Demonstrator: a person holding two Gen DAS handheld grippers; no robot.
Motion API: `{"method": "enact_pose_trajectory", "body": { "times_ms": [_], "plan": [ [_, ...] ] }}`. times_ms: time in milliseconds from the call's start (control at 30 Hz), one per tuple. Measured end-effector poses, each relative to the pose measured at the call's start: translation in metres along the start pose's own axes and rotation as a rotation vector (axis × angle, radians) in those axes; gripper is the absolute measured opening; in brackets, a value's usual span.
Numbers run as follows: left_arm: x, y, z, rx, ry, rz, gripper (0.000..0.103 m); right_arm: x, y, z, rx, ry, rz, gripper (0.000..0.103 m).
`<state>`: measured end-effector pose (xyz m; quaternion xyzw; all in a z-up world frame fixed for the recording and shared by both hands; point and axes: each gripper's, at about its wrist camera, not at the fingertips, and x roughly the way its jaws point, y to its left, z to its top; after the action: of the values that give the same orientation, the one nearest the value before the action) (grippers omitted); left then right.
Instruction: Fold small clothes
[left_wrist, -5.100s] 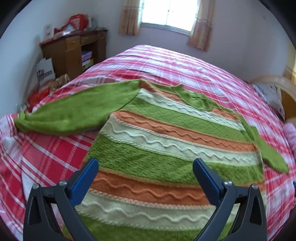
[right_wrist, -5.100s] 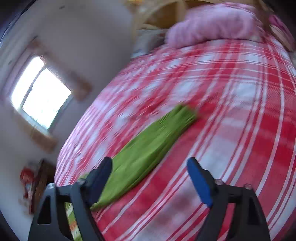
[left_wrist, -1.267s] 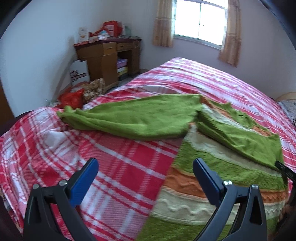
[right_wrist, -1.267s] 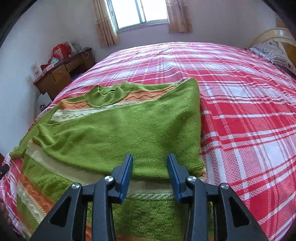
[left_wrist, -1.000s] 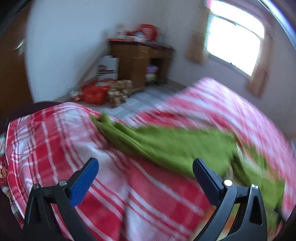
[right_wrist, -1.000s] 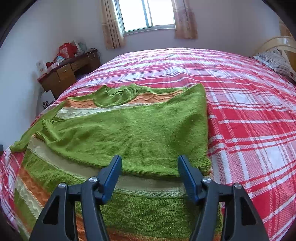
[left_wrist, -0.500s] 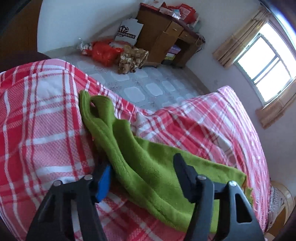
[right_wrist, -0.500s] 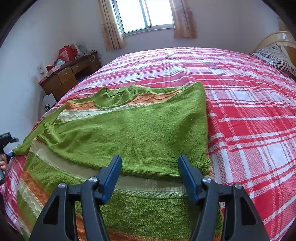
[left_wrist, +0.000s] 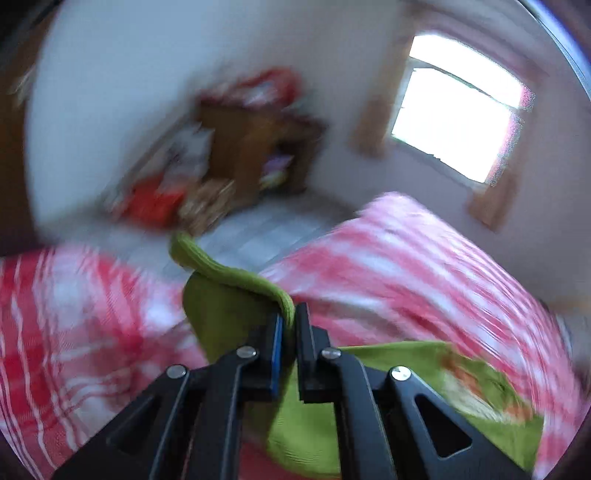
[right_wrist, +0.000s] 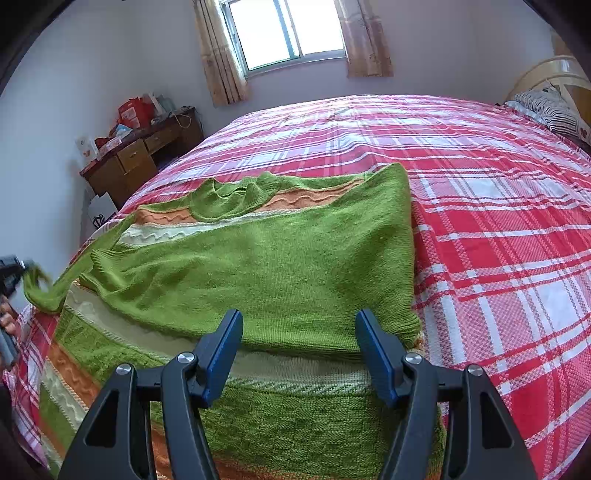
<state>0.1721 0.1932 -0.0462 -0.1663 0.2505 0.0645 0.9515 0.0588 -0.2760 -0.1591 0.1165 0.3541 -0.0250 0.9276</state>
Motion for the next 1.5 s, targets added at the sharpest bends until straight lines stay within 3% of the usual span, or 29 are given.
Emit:
{"method": "enact_pose_trajectory", "body": {
  "times_ms": [100, 200, 300, 433, 467, 500, 533, 567, 600, 767, 833, 900, 1000, 1100, 1200, 1333, 1400, 1433, 1467, 1500],
  "plan": [
    [-0.027, -0.077, -0.018, 0.216, -0.036, -0.145, 0.006, 0.0, -0.001, 0.0, 0.005, -0.003, 0.006, 0.064],
    [-0.04, -0.143, -0.063, 0.409, -0.008, -0.257, 0.006, 0.0, -0.001, 0.0, 0.009, -0.006, 0.011, 0.064],
    [-0.039, -0.19, -0.117, 0.582, 0.053, -0.286, 0.006, -0.001, -0.002, -0.001, 0.014, -0.008, 0.016, 0.064],
    [-0.025, -0.21, -0.164, 0.676, 0.195, -0.261, 0.009, -0.001, -0.003, -0.001, 0.018, -0.01, 0.022, 0.064],
    [-0.026, -0.209, -0.17, 0.679, 0.23, -0.263, 0.019, -0.001, -0.003, -0.001, 0.02, -0.011, 0.024, 0.064],
    [-0.027, -0.207, -0.174, 0.678, 0.259, -0.276, 0.04, 0.0, -0.004, -0.001, 0.021, -0.011, 0.026, 0.064],
    [-0.029, -0.202, -0.173, 0.67, 0.284, -0.296, 0.053, 0.0, -0.004, -0.001, 0.022, -0.011, 0.028, 0.064],
    [-0.036, -0.196, -0.173, 0.659, 0.286, -0.306, 0.073, 0.0, -0.005, -0.001, 0.023, -0.011, 0.029, 0.064],
    [-0.041, -0.19, -0.174, 0.649, 0.266, -0.305, 0.078, 0.0, -0.005, -0.001, 0.024, -0.011, 0.03, 0.064],
    [-0.056, -0.146, -0.165, 0.573, 0.212, -0.242, 0.078, 0.002, -0.007, 0.001, 0.03, 0.005, 0.031, 0.064],
    [-0.051, -0.124, -0.159, 0.502, 0.226, -0.206, 0.078, -0.001, -0.005, 0.008, 0.073, 0.018, 0.031, 0.064],
    [-0.037, -0.1, -0.156, 0.41, 0.245, -0.159, 0.078, -0.006, 0.003, 0.015, 0.118, 0.004, 0.087, 0.064],
    [-0.035, -0.08, -0.159, 0.319, 0.211, -0.15, 0.078, -0.013, 0.038, 0.031, 0.126, -0.028, 0.203, 0.064],
    [-0.036, -0.087, -0.167, 0.357, 0.201, -0.14, 0.087, 0.003, 0.087, 0.051, 0.072, 0.01, 0.243, 0.065],
    [-0.036, -0.095, -0.173, 0.399, 0.196, -0.113, 0.091, 0.036, 0.128, 0.06, 0.0, 0.09, 0.179, 0.065],
    [-0.034, -0.1, -0.174, 0.406, 0.204, -0.117, 0.098, 0.087, 0.147, 0.054, -0.016, 0.236, 0.097, 0.065],
    [-0.036, -0.09, -0.173, 0.381, 0.22, -0.115, 0.103, 0.085, 0.148, 0.053, -0.042, 0.2, 0.073, 0.063],
    [-0.035, -0.087, -0.172, 0.363, 0.226, -0.129, 0.103, 0.082, 0.146, 0.052, -0.037, 0.203, 0.071, 0.048],
    [-0.036, -0.085, -0.171, 0.35, 0.226, -0.143, 0.103, 0.081, 0.142, 0.053, -0.019, 0.21, 0.079, 0.024],
    [-0.036, -0.084, -0.171, 0.345, 0.224, -0.148, 0.103, 0.079, 0.133, 0.053, 0.03, 0.217, 0.114, 0.019]
  ]
}}
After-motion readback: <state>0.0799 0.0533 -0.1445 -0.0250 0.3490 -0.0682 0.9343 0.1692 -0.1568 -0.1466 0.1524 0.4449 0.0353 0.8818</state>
